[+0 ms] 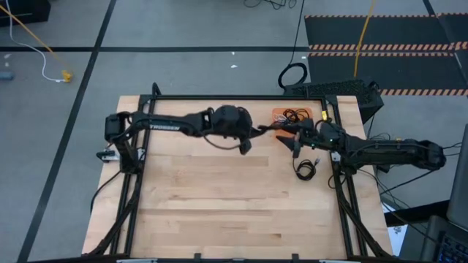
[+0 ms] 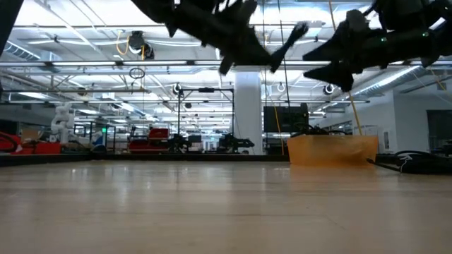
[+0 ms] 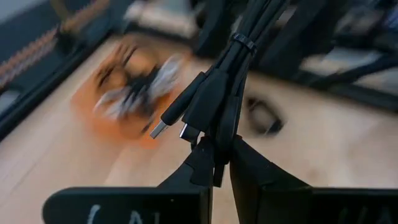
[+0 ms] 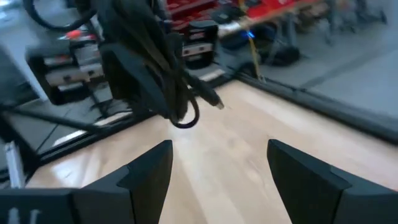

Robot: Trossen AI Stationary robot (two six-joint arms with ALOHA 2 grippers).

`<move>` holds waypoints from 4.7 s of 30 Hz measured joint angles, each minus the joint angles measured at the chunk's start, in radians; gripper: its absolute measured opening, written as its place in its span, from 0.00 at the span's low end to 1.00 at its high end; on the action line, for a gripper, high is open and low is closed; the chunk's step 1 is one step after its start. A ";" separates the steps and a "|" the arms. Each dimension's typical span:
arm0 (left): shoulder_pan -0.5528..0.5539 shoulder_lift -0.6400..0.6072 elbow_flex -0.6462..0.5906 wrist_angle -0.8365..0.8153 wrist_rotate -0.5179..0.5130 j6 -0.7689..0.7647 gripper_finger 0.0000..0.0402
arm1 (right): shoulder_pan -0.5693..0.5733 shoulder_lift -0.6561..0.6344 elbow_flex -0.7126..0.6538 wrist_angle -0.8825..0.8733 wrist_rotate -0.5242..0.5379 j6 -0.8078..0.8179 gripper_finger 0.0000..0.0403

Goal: Pick and place USB-C Cables
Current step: Put the top black charger cable into the orange bin, then put the black charger cable into the orange bin

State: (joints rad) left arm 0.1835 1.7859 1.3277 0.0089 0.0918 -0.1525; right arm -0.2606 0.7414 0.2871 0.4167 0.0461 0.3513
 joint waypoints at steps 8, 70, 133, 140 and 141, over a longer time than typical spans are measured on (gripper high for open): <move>-0.111 0.000 0.000 0.215 -0.060 -0.020 0.07 | 0.075 0.000 0.000 0.128 -0.087 -0.267 0.63; -0.094 0.076 0.000 0.316 -0.134 -0.063 0.54 | 0.060 -0.015 0.000 0.191 0.233 -0.421 0.01; -0.062 0.075 0.001 0.131 -0.086 -0.151 0.56 | 0.070 0.000 0.000 -0.138 0.384 0.001 0.62; -0.084 0.074 0.001 0.048 -0.085 -0.141 0.56 | 0.144 0.000 0.000 -0.258 0.185 0.177 0.61; -0.088 0.074 0.001 0.036 -0.085 -0.141 0.56 | 0.161 0.000 0.000 -0.265 0.159 0.190 0.60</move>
State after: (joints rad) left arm 0.0950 1.8599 1.3289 0.0449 0.0067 -0.2939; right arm -0.0995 0.7410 0.2874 0.1517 0.2047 0.5413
